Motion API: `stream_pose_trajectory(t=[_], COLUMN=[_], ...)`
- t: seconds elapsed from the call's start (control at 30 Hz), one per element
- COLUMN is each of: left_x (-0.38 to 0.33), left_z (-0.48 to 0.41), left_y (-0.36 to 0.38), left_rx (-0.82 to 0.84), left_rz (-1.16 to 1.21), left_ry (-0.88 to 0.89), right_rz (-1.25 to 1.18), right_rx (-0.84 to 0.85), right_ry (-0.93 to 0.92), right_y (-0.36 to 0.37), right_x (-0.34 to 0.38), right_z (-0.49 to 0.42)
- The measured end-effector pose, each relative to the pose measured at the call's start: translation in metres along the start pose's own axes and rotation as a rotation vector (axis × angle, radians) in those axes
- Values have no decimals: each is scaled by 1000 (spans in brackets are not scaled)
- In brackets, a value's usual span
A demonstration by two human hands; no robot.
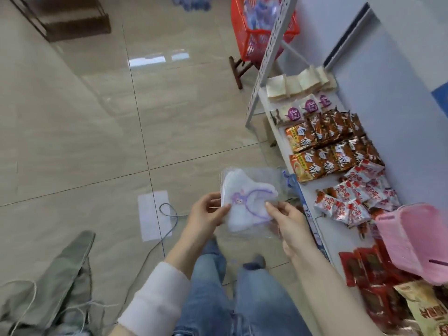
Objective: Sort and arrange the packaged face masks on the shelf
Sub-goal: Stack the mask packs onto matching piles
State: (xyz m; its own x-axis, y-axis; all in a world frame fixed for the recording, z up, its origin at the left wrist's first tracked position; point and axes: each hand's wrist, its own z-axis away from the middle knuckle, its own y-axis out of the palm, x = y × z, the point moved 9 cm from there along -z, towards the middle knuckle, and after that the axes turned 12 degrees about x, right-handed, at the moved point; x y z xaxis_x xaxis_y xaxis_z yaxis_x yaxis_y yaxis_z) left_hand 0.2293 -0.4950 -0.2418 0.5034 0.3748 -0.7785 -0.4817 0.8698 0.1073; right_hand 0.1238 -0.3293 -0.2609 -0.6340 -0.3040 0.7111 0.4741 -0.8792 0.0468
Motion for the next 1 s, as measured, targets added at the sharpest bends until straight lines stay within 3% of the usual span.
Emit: stream_pose_trajectory(t=[0.33, 0.6, 0.77, 0.87, 1.0], left_x=[-64, -212, -315, -371, -440], left_z=[-71, -151, -192, -215, -245], left_y=[-86, -99, -76, -48, 12], left_rx=[-32, 0, 80, 188, 412], left_rz=[153, 92, 49, 11, -84], left_ry=[44, 249, 402, 490, 596], right_rz=[-82, -151, -39, 148, 120], right_rx=[141, 140, 26, -148, -391], right_ry=[4, -209, -426, -632, -760], right_y=[93, 118, 100, 73, 27], right_x=[76, 222, 328, 391, 440], right_z=[-78, -148, -163, -146, -118])
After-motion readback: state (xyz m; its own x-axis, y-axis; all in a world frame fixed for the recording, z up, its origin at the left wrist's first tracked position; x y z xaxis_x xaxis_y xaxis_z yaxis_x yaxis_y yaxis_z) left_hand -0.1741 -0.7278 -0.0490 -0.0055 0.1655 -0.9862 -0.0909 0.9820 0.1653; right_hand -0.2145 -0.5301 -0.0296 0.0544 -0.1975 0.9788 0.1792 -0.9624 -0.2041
